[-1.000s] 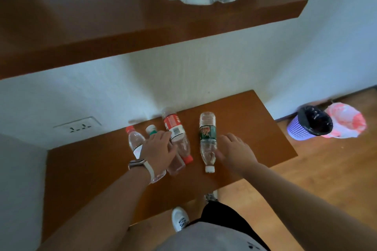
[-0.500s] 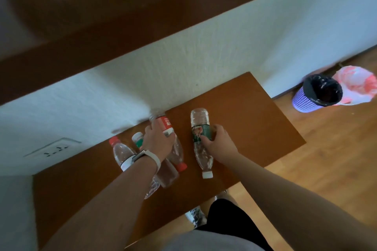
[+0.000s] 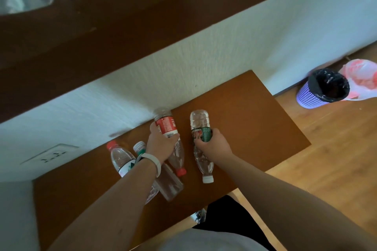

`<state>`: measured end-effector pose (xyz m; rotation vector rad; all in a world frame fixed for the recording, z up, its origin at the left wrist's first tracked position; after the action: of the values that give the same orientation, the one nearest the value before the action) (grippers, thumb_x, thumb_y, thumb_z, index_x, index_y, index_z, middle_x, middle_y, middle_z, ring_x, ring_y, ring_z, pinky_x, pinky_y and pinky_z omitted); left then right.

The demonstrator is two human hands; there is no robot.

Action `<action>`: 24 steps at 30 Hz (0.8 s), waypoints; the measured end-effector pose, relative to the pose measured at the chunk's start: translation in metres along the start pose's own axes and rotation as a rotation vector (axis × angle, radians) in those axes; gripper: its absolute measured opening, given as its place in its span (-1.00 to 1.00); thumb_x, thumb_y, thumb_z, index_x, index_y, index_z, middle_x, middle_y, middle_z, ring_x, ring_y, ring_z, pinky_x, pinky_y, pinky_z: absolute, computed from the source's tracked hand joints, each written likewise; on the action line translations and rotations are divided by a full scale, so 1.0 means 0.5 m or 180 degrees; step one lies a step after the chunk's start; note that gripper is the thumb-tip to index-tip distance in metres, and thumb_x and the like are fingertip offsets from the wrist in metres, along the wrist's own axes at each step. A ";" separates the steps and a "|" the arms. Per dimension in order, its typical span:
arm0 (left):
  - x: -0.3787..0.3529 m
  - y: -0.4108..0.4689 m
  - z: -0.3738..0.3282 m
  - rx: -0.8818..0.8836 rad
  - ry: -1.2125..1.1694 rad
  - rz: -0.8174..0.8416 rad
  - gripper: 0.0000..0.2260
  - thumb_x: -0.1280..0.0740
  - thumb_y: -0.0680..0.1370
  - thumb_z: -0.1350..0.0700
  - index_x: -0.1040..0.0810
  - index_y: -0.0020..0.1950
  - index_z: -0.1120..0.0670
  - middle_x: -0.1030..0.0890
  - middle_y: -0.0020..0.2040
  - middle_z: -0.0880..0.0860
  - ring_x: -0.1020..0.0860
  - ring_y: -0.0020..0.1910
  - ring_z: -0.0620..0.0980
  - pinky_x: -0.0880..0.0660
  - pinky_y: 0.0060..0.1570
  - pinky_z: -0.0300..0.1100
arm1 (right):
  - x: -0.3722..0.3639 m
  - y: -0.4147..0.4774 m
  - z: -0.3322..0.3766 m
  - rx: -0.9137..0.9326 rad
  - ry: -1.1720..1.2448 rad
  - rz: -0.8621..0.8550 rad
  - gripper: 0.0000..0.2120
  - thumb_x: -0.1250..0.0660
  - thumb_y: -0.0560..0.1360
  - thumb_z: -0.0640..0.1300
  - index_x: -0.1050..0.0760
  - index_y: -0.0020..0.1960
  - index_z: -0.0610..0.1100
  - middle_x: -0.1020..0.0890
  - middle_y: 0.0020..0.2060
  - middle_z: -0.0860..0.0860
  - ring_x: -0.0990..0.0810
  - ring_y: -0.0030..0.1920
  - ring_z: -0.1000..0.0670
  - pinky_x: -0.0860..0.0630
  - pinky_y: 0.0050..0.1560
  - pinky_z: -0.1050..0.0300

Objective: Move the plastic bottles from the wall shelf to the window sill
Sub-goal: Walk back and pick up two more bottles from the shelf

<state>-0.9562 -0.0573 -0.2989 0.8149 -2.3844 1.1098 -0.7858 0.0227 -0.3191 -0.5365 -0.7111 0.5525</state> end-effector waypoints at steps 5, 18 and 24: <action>0.009 -0.012 -0.007 -0.0152 -0.0215 -0.0016 -0.25 -0.50 0.49 -0.02 -0.14 0.55 -0.06 -0.52 0.21 0.02 -0.57 0.02 -0.02 -0.50 -0.12 -0.17 | 0.002 -0.005 -0.001 -0.0011 0.0045 -0.0007 -0.57 -0.43 0.44 0.10 -0.36 0.20 -0.02 -0.60 -0.10 0.03 -0.66 -0.29 0.04 -0.63 -0.37 0.13; 0.071 -0.094 -0.031 -0.0801 -0.0520 -0.0045 -0.28 -0.47 0.52 -0.05 -0.13 0.56 -0.08 -0.47 0.24 -0.07 -0.57 0.08 -0.07 -0.51 -0.14 -0.28 | 0.042 -0.081 0.016 0.0290 0.1085 0.0145 -0.61 -0.42 0.51 -0.06 -0.44 0.30 -0.08 -0.65 -0.04 0.05 -0.69 -0.14 0.06 -0.66 -0.21 0.17; 0.106 -0.146 -0.034 -0.0965 -0.0695 -0.0053 -0.26 -0.48 0.52 -0.03 -0.11 0.58 -0.10 -0.50 0.26 -0.05 -0.58 0.03 -0.13 -0.54 -0.09 -0.25 | 0.076 -0.152 0.058 0.0559 0.1218 0.0612 -0.67 -0.39 0.55 -0.06 -0.49 0.29 -0.07 -0.69 0.02 0.02 -0.71 -0.05 0.04 -0.64 -0.16 0.18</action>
<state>-0.9473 -0.0996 -0.2181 0.8826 -2.6314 0.6553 -0.7615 -0.0012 -0.2362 -0.5298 -0.2457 0.6616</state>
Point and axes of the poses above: each hand's wrist, its own y-axis towards the middle knuckle, its own x-axis out of the back of the hand, z = x × y, the point moved 2 cm from there along y, towards the middle knuckle
